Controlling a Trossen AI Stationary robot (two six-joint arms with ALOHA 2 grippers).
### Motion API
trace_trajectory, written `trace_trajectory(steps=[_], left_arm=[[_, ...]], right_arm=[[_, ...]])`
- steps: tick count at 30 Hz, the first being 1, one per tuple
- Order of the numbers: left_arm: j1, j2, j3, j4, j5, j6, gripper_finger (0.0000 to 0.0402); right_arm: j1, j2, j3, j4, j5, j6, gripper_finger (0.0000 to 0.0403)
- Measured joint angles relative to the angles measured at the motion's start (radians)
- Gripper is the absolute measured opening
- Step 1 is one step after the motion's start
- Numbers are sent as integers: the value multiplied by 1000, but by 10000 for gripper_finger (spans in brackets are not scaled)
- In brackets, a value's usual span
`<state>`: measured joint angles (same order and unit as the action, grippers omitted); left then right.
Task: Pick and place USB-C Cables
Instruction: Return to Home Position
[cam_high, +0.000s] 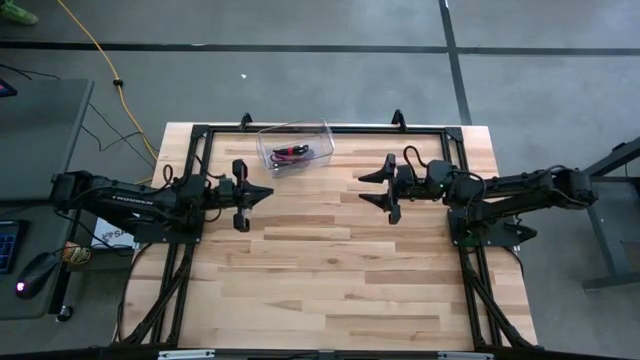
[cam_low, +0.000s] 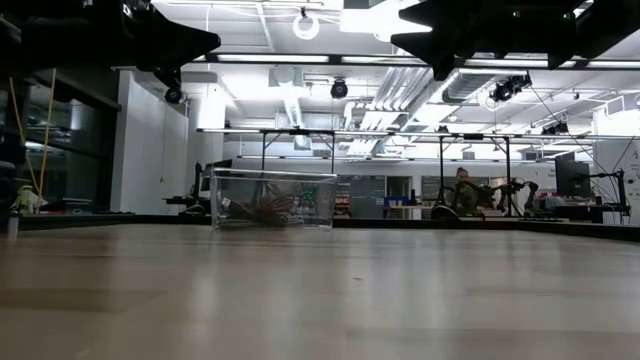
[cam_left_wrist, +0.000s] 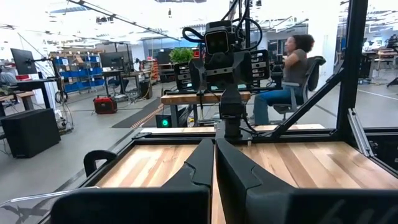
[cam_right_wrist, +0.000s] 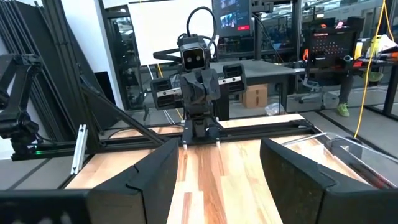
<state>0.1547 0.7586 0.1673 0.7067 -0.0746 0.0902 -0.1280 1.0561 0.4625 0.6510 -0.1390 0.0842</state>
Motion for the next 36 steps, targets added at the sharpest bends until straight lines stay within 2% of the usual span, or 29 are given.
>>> trace_trajectory(steps=[29, 36], left_arm=[[0, 0, 0, 0, 0, 0, 0], [0, 0, 0, 0, 0, 0, 0]], right_arm=[[0, 0, 0, -5, 5, -9, 218], [0, 5, 1, -28, 65, 20, 218]])
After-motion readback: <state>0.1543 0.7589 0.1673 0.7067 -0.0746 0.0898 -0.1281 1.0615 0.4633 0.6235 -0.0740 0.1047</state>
